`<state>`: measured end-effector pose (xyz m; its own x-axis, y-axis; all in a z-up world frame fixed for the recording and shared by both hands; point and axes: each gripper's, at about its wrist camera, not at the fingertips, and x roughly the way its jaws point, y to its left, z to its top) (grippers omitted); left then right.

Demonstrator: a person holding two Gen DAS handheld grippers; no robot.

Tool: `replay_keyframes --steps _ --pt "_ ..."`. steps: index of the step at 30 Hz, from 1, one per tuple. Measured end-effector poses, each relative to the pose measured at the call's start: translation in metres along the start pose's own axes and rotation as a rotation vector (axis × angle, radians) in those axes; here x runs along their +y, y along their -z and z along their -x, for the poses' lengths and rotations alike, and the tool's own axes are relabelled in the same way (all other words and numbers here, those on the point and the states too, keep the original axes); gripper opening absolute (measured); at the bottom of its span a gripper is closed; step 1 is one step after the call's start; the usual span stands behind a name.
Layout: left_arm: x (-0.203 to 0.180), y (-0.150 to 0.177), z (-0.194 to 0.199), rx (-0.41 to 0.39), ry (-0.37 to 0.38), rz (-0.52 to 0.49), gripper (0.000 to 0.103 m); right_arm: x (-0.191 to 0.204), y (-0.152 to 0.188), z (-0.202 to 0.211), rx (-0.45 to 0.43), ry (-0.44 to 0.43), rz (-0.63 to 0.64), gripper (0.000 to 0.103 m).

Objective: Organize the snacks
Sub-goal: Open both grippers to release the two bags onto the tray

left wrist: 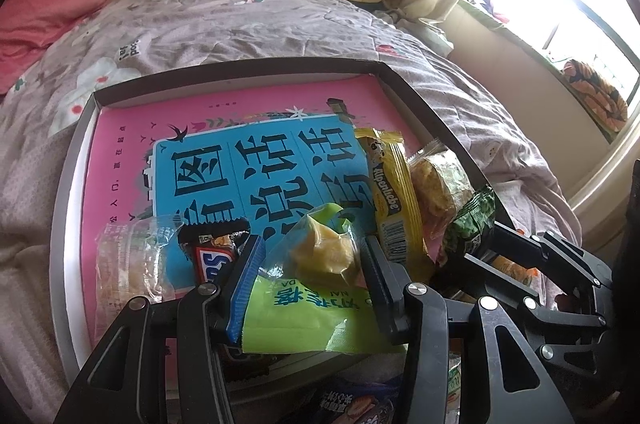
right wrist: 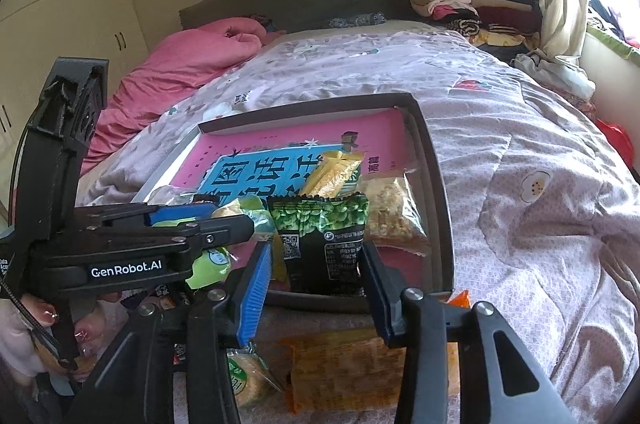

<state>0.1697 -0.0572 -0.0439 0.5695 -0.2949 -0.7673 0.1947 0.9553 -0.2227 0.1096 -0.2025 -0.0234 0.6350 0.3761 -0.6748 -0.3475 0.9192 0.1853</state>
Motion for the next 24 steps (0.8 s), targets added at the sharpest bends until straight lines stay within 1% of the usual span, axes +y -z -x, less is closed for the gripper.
replay_keyframes --steps 5,8,12,17,24 --pt "0.001 0.0 0.001 0.006 0.009 0.014 0.051 0.001 0.0 0.0 0.001 0.006 0.001 0.046" --pt "0.002 -0.001 0.002 0.008 0.011 0.015 0.052 -0.001 -0.001 0.001 -0.001 0.007 -0.012 0.049" --pt "0.001 -0.001 0.004 0.009 0.012 0.014 0.053 -0.004 -0.002 0.002 -0.003 0.007 -0.021 0.05" --pt "0.001 -0.001 0.007 0.005 0.017 0.014 0.058 -0.004 -0.003 0.003 -0.009 0.011 -0.023 0.05" --pt "0.002 -0.002 0.013 0.002 0.011 0.017 0.059 -0.007 -0.005 0.005 -0.018 0.014 -0.032 0.05"
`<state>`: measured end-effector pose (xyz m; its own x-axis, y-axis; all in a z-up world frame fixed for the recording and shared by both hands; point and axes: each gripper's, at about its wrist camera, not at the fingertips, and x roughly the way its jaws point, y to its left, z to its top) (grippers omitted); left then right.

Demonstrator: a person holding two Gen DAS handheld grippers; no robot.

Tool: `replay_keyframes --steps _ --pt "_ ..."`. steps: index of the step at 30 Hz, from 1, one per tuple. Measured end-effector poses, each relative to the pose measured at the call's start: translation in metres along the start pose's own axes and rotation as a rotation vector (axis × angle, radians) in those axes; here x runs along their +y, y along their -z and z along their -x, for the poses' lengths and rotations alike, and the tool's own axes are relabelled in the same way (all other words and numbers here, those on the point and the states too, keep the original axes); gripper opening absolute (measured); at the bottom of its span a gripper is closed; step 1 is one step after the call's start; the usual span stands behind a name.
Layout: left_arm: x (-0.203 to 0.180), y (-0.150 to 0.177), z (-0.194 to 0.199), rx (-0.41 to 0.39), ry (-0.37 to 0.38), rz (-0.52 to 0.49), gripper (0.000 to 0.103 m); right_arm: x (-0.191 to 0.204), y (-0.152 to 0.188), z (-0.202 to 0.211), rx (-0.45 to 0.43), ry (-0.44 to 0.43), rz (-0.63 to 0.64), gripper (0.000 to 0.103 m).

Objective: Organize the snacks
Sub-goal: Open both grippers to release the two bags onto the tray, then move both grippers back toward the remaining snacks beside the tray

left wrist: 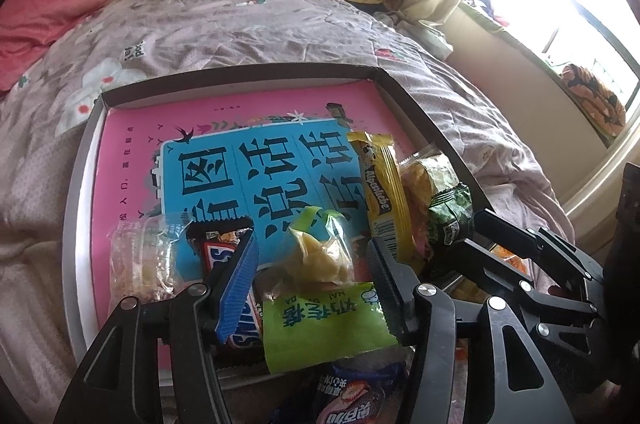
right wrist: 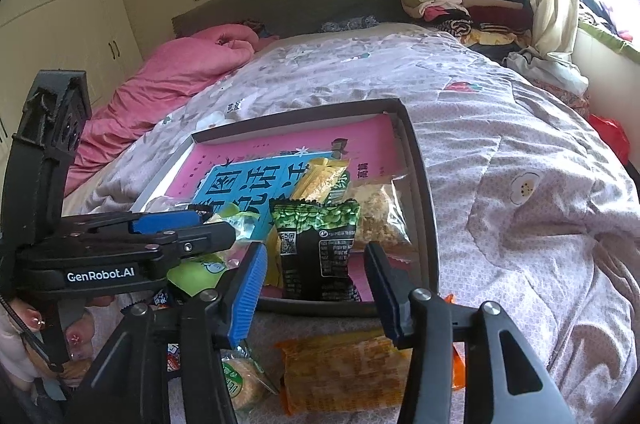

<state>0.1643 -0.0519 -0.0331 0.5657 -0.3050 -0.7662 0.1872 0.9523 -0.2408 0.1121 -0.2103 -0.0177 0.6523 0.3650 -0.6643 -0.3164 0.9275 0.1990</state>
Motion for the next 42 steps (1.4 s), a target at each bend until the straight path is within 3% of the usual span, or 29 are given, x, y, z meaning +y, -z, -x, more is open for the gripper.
replay_keyframes --steps 8,13,19,28,42 --pt "0.002 -0.001 0.008 -0.01 -0.006 -0.006 0.062 -0.004 -0.002 0.005 -0.015 -0.001 -0.02 0.054" --pt "0.006 0.003 0.003 0.021 -0.041 -0.043 0.062 -0.008 -0.003 0.008 -0.025 0.001 -0.035 0.055" --pt "0.007 0.004 0.004 -0.004 -0.111 -0.073 0.063 -0.009 -0.004 0.01 -0.03 0.0 -0.044 0.055" --pt "0.024 -0.001 0.01 -0.034 -0.146 -0.01 0.063 -0.011 -0.004 0.014 -0.046 0.002 -0.054 0.058" --pt "0.036 -0.005 0.055 -0.093 -0.111 0.06 0.069 -0.026 -0.009 0.027 -0.081 -0.008 -0.12 0.064"
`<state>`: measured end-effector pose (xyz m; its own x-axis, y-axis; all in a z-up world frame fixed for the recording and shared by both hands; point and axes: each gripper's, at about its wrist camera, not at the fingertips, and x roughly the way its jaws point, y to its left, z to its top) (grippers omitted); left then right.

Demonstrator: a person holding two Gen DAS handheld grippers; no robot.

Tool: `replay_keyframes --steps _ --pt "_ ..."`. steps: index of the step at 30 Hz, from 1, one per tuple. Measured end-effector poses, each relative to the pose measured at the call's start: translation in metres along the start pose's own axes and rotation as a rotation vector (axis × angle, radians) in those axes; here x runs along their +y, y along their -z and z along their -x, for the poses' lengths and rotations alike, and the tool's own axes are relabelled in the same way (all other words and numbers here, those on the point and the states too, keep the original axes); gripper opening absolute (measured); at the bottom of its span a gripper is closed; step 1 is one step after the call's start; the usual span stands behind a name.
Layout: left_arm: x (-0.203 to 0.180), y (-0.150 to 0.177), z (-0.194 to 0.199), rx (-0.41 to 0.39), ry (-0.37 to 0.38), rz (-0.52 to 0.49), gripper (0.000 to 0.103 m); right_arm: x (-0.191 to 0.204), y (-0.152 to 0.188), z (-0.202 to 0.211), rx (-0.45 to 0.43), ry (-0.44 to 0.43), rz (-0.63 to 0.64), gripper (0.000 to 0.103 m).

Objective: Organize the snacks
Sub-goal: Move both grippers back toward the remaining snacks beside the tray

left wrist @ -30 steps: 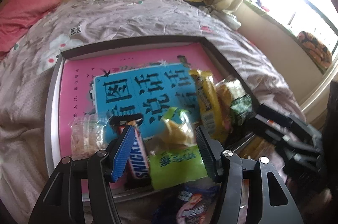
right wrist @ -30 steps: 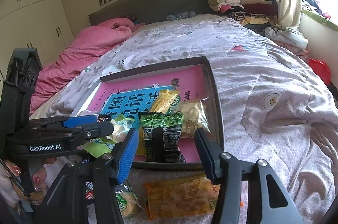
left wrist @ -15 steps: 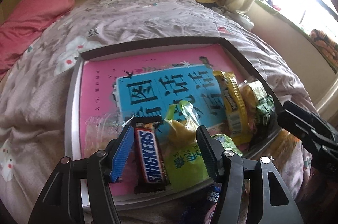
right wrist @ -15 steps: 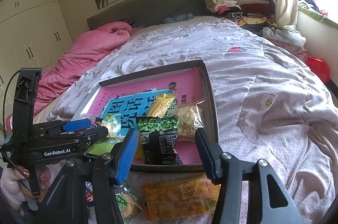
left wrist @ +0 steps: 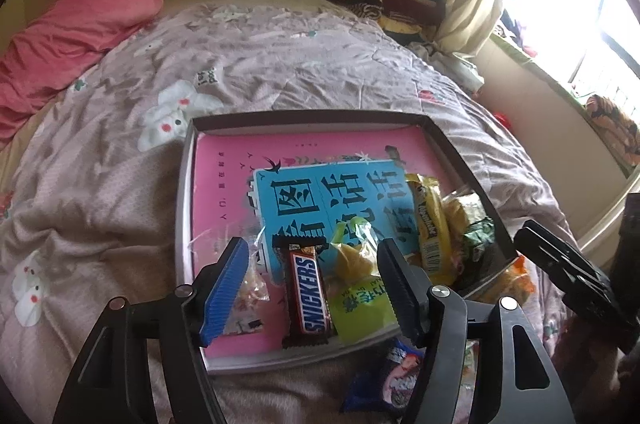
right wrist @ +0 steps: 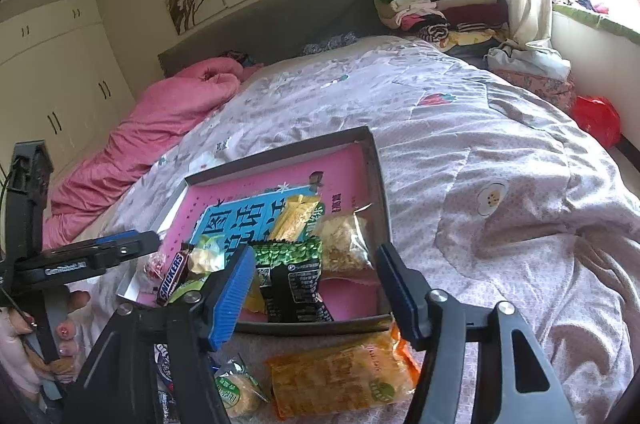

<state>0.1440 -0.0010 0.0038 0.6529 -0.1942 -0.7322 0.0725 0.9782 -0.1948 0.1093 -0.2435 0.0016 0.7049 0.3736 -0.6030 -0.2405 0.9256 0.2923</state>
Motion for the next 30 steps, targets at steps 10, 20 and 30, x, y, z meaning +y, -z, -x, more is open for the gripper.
replay_keyframes --steps 10,20,30 --pt "-0.013 0.01 0.026 -0.014 0.002 -0.052 0.076 0.002 0.0 0.01 -0.013 -0.022 0.01 0.067" --pt "-0.01 0.028 0.036 0.011 0.008 -0.033 0.078 0.017 0.008 0.02 -0.016 -0.041 0.091 0.075" --pt "-0.013 0.041 0.045 -0.001 -0.049 -0.062 0.079 0.033 0.017 0.028 -0.008 -0.058 0.158 0.076"
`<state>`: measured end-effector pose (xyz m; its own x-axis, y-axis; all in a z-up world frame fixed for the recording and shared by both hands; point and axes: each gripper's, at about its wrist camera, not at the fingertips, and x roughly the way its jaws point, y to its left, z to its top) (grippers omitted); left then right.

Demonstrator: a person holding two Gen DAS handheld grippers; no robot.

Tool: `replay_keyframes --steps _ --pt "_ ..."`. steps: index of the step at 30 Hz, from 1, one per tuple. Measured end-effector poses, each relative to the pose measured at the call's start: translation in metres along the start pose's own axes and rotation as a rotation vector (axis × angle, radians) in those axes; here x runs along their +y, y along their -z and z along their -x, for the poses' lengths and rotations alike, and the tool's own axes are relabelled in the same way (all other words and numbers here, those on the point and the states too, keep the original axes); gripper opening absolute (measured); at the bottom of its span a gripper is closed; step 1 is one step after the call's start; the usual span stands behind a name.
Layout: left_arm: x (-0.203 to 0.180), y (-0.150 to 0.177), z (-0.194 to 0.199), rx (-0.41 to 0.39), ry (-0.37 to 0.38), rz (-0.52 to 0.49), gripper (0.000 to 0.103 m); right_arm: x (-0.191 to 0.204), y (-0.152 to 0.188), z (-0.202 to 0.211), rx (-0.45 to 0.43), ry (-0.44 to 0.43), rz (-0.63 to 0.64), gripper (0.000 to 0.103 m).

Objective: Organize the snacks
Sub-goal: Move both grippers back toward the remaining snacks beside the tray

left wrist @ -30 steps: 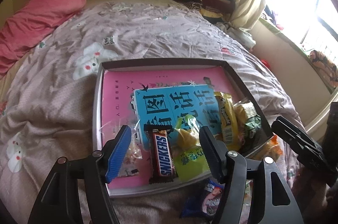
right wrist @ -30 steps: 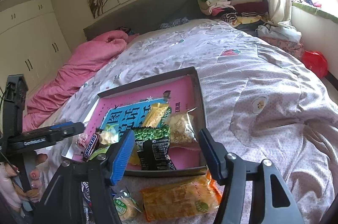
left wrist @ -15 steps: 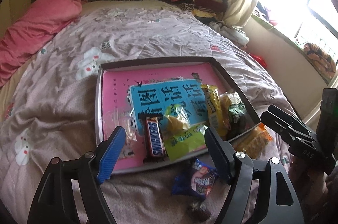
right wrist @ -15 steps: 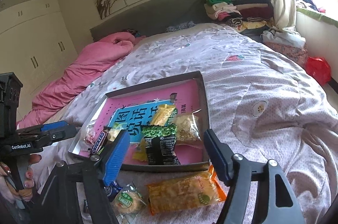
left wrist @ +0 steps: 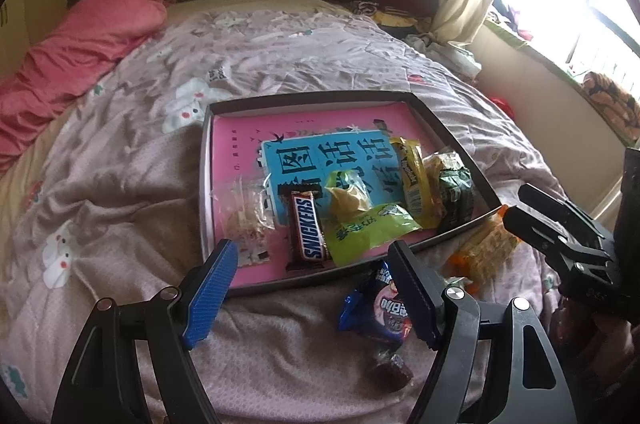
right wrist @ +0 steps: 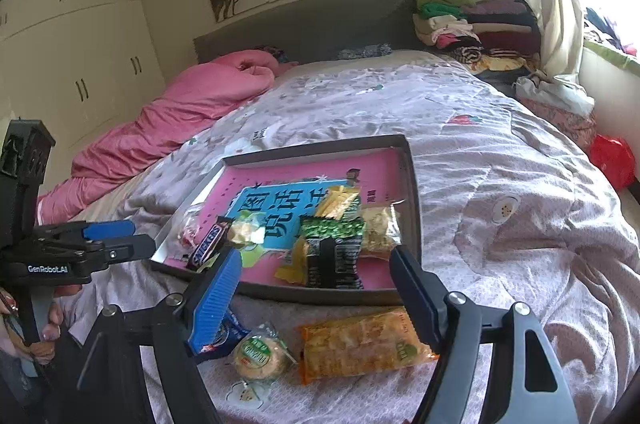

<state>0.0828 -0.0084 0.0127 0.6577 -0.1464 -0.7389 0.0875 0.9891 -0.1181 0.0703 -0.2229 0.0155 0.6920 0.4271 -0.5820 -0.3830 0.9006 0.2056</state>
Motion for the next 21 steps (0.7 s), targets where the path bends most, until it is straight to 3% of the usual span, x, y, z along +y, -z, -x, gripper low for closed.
replay_keyframes --steps 21 --pt "-0.011 0.021 0.008 0.034 0.007 -0.016 0.079 0.034 0.013 0.012 0.033 -0.016 0.105 0.076"
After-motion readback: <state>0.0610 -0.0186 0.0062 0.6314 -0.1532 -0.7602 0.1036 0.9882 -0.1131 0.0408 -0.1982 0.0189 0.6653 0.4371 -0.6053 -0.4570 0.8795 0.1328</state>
